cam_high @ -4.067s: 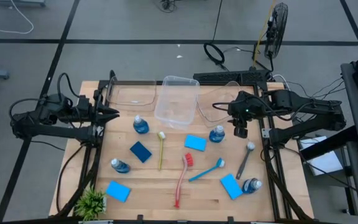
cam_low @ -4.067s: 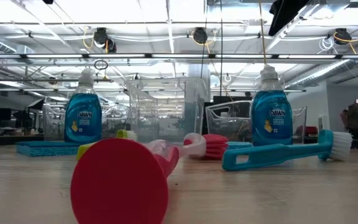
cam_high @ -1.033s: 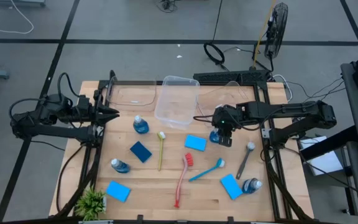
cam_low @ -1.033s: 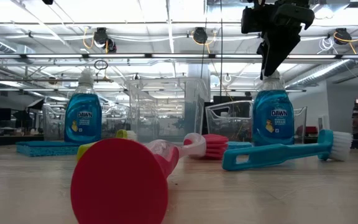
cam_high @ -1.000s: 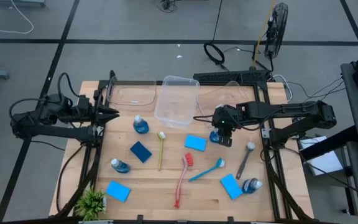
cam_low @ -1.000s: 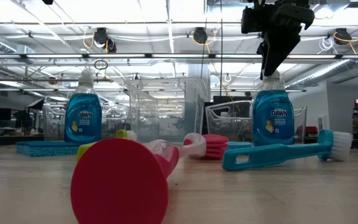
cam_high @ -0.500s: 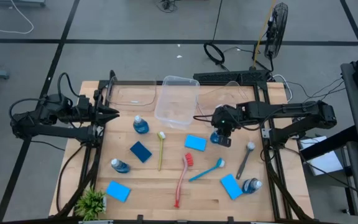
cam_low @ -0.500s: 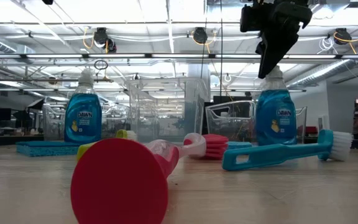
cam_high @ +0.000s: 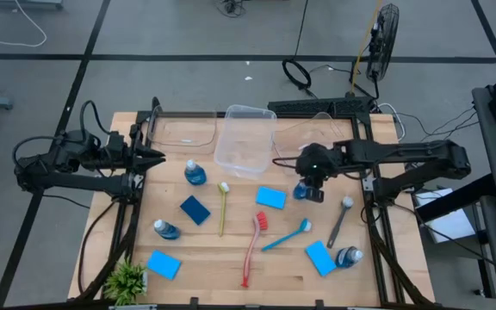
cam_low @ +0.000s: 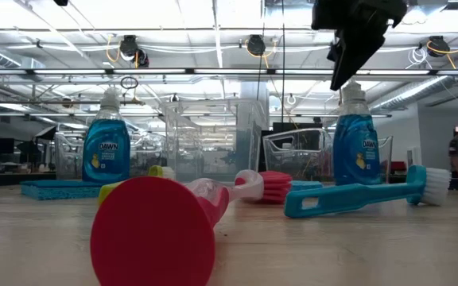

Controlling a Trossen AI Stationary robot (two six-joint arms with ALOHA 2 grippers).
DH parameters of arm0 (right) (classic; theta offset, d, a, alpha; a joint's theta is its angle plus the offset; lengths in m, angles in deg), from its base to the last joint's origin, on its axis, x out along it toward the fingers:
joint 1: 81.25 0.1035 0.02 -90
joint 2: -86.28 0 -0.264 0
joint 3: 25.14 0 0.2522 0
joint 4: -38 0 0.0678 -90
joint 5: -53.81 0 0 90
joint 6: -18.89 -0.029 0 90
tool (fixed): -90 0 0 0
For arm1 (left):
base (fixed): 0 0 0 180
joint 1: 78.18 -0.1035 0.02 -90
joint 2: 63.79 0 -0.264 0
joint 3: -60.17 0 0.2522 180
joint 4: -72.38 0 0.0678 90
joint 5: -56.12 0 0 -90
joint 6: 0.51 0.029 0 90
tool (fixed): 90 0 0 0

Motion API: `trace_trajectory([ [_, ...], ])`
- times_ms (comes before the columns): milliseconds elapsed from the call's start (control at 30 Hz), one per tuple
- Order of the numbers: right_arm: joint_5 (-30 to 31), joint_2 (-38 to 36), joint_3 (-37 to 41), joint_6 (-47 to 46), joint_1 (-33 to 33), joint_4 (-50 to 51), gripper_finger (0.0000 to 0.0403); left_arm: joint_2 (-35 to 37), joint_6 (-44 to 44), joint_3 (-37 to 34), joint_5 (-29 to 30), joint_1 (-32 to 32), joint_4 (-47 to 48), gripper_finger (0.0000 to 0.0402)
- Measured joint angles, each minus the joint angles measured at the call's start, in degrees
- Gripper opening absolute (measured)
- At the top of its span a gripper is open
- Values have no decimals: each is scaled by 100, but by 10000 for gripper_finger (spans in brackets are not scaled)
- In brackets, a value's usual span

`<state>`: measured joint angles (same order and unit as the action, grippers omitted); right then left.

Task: Pick & Place Kitchen Sink Supplies
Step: Put the dish soap into the left transparent bin

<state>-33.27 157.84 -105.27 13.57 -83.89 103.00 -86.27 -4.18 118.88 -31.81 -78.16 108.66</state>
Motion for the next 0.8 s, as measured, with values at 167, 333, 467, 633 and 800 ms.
trace_trajectory([
  [167, 0, -254, 0, 0, 8, 176, 163, -1, 0, 0, 0, 1, 0, 63],
  [333, 8, -277, 0, -137, 13, 590, 212, 1, -2, 0, 0, -1, 0, 63],
  [467, 22, -278, 18, -111, 13, 552, 245, -1, 0, 0, 1, -1, 0, 63],
  [633, 21, -278, 209, -107, 13, 381, 267, -1, -2, 0, 104, -1, 0, 63],
  [800, 2, -271, 613, -136, 11, 195, 269, -1, -2, 0, 107, -1, 0, 62],
])
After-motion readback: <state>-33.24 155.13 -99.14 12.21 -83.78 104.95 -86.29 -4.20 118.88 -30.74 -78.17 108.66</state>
